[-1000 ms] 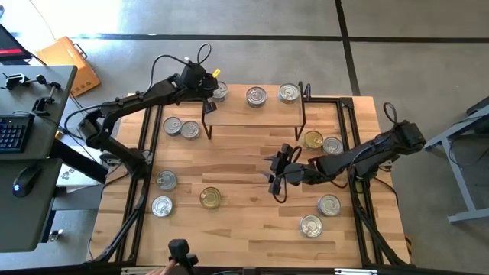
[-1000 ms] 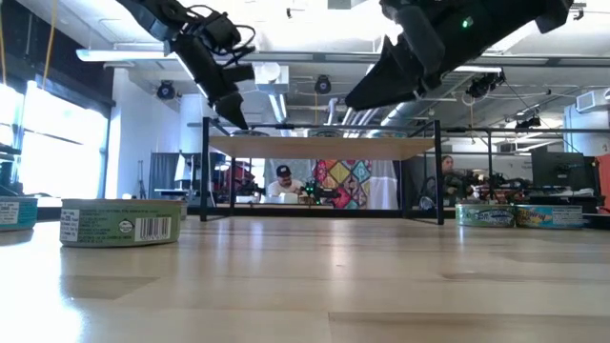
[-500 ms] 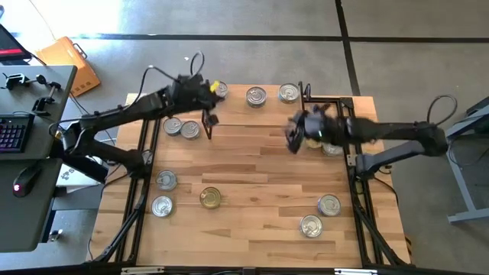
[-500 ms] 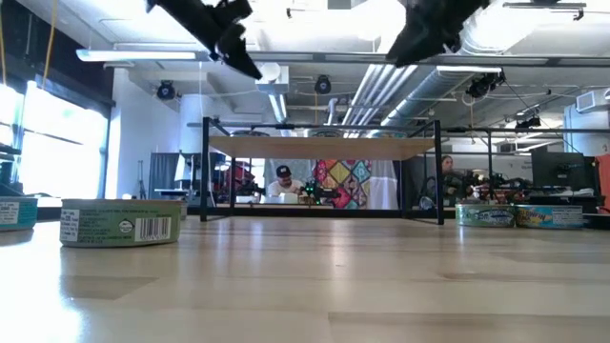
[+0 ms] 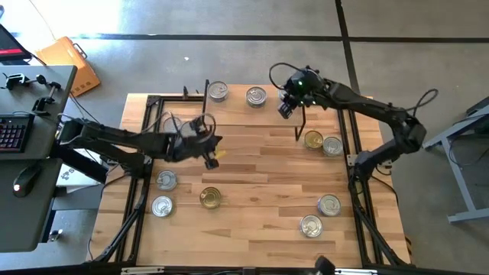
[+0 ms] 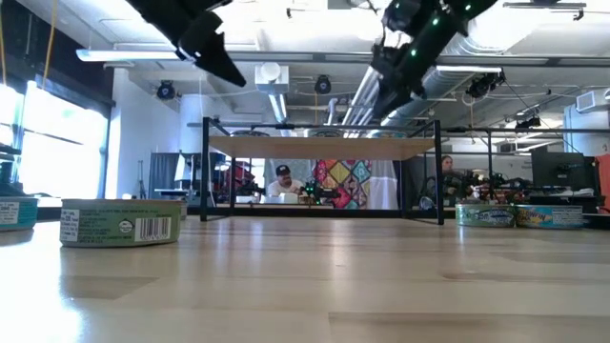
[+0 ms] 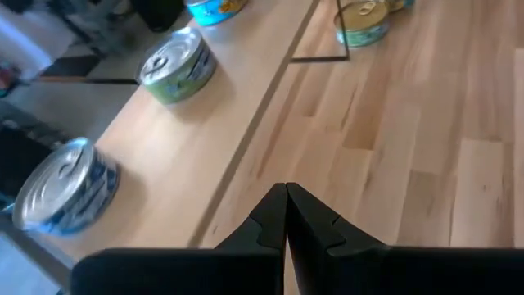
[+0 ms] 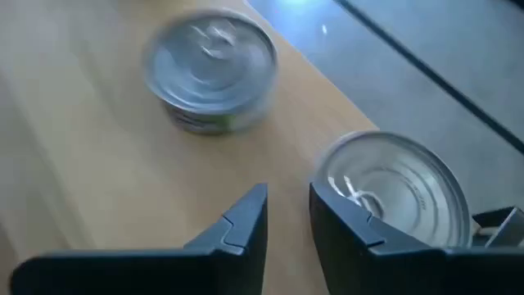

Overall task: Stack canned seafood by type on shelf
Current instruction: Adjust the tuna cans on the shelf, then put the yellow tuna can on the shelf aligned with the other yellow tuna can

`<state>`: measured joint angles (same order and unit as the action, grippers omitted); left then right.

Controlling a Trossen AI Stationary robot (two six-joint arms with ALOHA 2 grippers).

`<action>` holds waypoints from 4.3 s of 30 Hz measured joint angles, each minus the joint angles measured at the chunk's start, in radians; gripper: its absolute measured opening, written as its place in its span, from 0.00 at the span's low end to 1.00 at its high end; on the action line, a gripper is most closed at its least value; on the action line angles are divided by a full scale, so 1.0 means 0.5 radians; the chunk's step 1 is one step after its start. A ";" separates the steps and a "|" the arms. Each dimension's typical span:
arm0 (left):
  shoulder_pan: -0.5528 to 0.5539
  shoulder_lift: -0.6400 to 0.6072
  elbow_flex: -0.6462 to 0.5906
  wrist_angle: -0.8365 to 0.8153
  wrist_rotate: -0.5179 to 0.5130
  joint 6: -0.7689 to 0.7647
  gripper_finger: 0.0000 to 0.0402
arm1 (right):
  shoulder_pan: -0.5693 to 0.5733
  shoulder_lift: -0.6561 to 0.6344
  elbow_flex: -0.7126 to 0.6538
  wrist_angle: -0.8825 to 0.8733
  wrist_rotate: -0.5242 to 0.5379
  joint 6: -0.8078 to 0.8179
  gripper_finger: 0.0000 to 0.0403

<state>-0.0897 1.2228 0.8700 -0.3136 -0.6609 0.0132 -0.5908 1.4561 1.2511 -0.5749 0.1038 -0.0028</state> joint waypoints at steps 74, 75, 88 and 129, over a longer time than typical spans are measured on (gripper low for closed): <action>-0.321 0.000 -0.149 0.039 -0.494 -0.284 0.00 | 0.057 0.682 0.319 0.574 -0.050 0.096 0.18; -0.322 0.000 -0.149 0.039 -0.494 -0.285 0.00 | 0.057 0.681 0.319 0.575 -0.050 0.096 0.18; -0.392 0.000 -0.148 0.039 -0.494 -0.285 0.00 | 0.153 0.431 0.310 0.654 -0.044 -0.072 0.18; -0.471 0.526 -0.672 1.808 0.216 0.066 0.00 | 1.917 0.166 -1.003 1.654 0.349 0.447 0.01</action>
<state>-0.3250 1.4858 0.5339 0.5906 -0.5529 0.0460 0.3676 1.5391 0.7494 0.2522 0.2783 0.2206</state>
